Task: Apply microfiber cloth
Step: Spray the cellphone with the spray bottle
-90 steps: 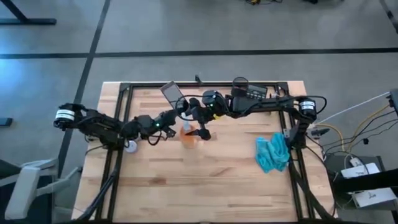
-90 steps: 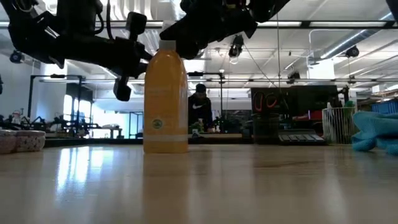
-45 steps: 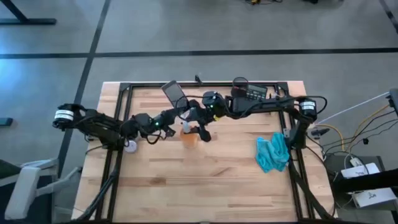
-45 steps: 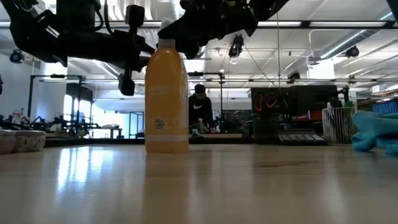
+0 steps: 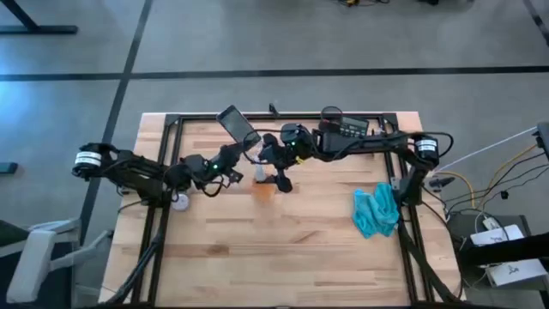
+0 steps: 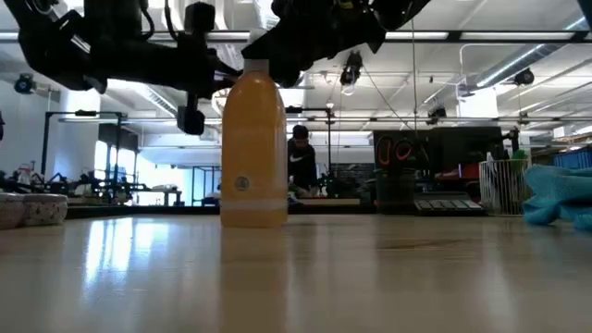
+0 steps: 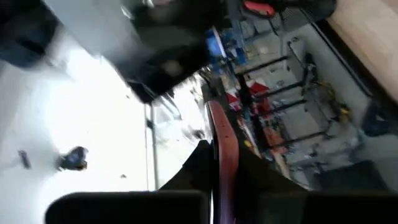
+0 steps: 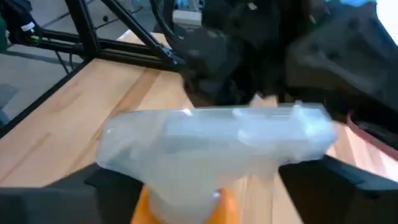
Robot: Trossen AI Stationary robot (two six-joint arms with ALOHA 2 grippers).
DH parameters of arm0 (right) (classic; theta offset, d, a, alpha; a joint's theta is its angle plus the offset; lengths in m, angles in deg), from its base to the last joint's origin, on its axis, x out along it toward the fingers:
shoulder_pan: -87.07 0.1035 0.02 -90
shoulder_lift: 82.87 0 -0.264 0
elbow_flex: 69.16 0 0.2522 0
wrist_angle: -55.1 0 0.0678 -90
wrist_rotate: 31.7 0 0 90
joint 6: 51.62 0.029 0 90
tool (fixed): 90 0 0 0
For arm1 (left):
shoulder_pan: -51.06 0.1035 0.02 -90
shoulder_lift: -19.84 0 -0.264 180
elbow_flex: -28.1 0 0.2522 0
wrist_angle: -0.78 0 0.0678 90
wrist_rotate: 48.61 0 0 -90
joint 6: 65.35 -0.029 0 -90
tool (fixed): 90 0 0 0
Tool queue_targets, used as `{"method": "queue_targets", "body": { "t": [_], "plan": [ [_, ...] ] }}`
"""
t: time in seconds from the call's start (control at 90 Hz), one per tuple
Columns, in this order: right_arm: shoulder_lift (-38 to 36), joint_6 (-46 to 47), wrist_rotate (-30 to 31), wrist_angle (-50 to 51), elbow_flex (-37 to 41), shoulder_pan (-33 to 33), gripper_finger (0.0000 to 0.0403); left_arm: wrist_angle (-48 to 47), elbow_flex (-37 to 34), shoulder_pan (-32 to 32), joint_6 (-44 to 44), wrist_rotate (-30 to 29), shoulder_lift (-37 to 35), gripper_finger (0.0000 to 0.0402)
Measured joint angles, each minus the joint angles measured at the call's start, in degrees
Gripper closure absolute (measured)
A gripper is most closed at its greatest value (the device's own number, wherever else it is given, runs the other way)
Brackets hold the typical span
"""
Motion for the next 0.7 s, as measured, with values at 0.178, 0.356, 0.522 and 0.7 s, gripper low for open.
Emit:
{"method": "queue_targets", "body": {
  "t": [0.178,0.356,0.522,0.7],
  "plan": [
    [-4.6,-4.0,7.3,4.2,0.0,0.0,0.0023,-0.3,-2.6,0.2,2.7,-0.1,0.0,0.0394],
    [-9.9,-5.3,14.9,10.3,0.0,0.0,0.0019,-1.3,-4.9,-1.9,7.6,-2.6,0.0,0.0394],
    [-12.9,-3.6,16.8,13.1,0.0,1.0,0.0019,-1.8,-7.9,-5.1,14.0,-4.8,0.0,0.0394],
    [-13.8,-0.6,19.8,15.3,0.1,4.0,0.0018,-4.6,-11.0,-10.1,22.9,-7.2,0.0,0.0395]
  ]
}}
